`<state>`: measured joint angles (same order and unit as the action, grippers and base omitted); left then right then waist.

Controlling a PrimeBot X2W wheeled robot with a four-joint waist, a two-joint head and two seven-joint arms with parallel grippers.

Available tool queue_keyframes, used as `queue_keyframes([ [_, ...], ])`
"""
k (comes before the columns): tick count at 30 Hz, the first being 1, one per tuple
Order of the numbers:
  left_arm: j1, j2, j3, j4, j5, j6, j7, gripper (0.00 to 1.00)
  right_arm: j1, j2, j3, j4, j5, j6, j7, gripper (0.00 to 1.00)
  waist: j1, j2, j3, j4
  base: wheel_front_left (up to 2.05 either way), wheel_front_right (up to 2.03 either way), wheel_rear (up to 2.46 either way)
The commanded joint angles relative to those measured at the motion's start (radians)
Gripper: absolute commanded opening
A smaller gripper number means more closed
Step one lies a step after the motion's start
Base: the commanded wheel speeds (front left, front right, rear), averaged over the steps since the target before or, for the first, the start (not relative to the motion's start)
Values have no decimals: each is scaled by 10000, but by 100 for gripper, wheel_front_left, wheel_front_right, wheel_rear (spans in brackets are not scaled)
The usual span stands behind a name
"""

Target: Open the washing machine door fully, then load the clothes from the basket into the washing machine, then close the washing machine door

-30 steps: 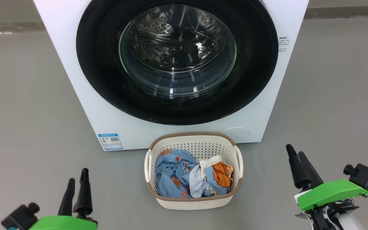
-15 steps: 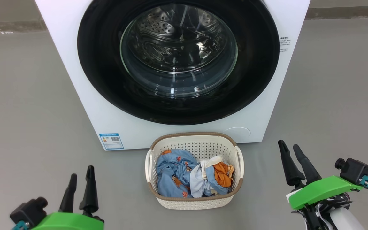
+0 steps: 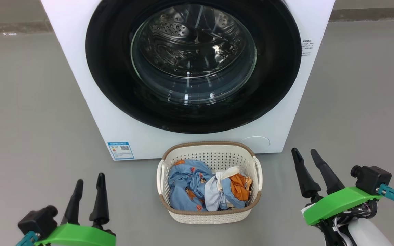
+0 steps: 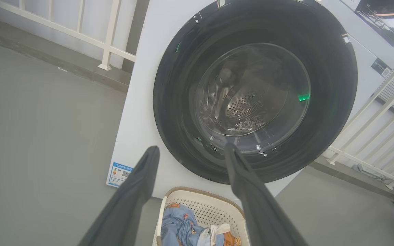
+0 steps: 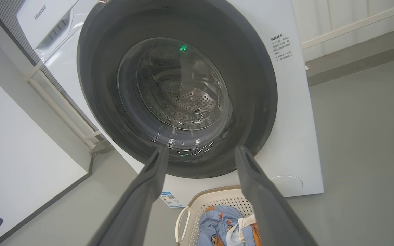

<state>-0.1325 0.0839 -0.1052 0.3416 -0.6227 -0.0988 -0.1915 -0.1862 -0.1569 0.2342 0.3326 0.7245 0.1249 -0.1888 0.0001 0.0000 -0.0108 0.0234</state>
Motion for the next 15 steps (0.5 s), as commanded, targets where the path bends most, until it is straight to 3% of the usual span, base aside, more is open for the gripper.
queue_keyframes([
  [1, -537, 217, 195, -160, 353, -2, -170, 100, -463, -145, 286, -192, -362, 51, -204, 100, 0, 0, -5, 3, 0, 0, 0],
  [15, -682, 266, 53, -59, 1617, -19, -561, 100, -672, -262, 733, 11, -1453, 56, -590, 100, 0, 0, -68, 0, 0, 0, 0],
])
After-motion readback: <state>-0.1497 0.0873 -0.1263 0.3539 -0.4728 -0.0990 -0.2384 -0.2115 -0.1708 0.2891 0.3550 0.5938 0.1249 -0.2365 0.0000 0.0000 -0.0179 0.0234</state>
